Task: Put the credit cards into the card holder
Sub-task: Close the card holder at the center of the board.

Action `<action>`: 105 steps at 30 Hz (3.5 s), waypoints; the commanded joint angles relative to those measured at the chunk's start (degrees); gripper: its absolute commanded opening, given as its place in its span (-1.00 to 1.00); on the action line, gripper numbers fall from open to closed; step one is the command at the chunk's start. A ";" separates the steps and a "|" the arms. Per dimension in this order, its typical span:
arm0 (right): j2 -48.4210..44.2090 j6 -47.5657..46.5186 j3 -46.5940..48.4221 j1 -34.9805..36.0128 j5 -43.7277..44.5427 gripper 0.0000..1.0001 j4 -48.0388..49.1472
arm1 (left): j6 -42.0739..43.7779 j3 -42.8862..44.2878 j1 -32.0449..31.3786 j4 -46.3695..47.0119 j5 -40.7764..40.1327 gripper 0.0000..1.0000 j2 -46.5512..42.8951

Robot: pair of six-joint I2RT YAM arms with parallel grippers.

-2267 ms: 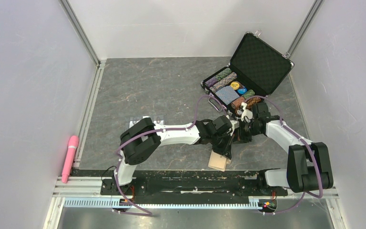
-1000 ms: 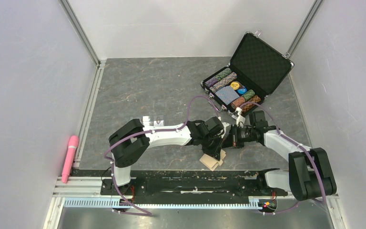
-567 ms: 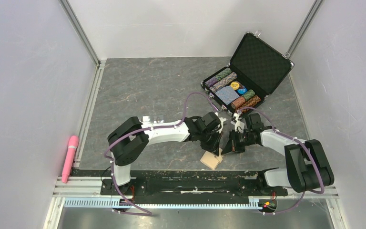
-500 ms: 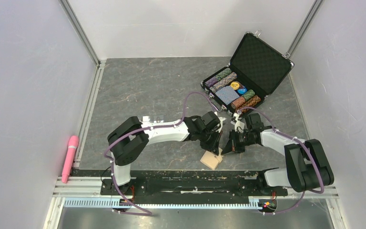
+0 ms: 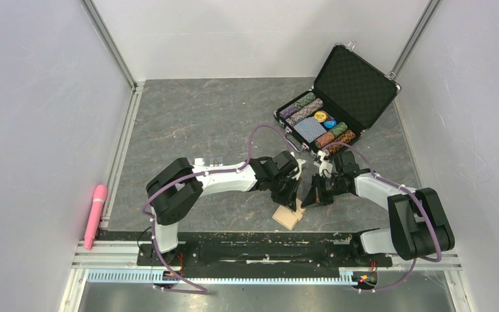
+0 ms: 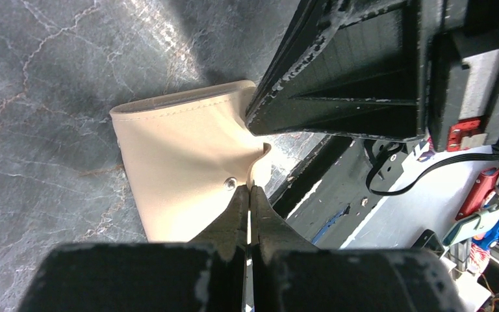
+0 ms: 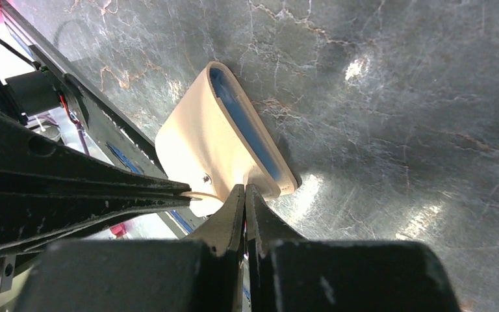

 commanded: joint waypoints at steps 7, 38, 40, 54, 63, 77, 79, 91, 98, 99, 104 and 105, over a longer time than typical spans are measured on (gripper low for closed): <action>-0.99 0.63 0.97 2.70 -5.08 -1.00 4.64 | 4.57 0.02 0.20 -2.86 -2.53 -0.96 0.72; 9.54 -0.96 3.96 9.29 4.46 -1.00 -0.25 | 5.65 0.41 0.26 -4.53 -6.99 -0.45 -3.23; 9.50 -0.97 4.06 9.30 4.55 -1.00 -0.44 | 5.52 -0.05 0.26 -4.72 -7.53 -0.46 -3.62; 9.54 -1.20 4.40 9.30 4.31 -1.00 -0.46 | 5.55 -2.17 1.35 -2.88 -4.80 -0.85 -3.95; 9.32 -0.96 4.93 9.30 3.59 -1.00 -0.20 | 3.57 -3.85 2.22 -0.04 -2.93 -0.50 -3.93; 9.55 -0.96 5.10 9.37 3.59 -1.00 -0.20 | -1.57 -9.13 5.13 8.82 2.01 -0.57 -7.17; 9.54 -1.02 5.10 9.30 3.59 -1.00 -0.25 | -3.11 -10.51 6.14 11.32 4.61 -0.51 -7.20; 10.04 -1.09 5.32 9.34 3.67 -1.00 -0.17 | -3.92 -10.30 5.98 11.98 12.36 -0.42 -1.88; 10.15 -1.07 5.20 9.30 3.65 -1.00 -0.20 | -3.77 -8.90 5.79 9.05 12.10 -0.38 0.84; 10.15 -1.11 5.27 9.31 3.67 -1.00 -0.20 | -3.69 -8.49 5.69 8.84 12.42 -0.38 1.33; 10.25 -1.12 5.46 9.29 3.67 -1.00 -0.19 | -3.56 -7.64 5.54 8.96 13.12 -0.62 1.64; 10.27 -1.06 5.54 9.27 3.67 -1.00 -0.18 | -3.60 -7.63 5.52 9.04 12.95 -0.73 1.49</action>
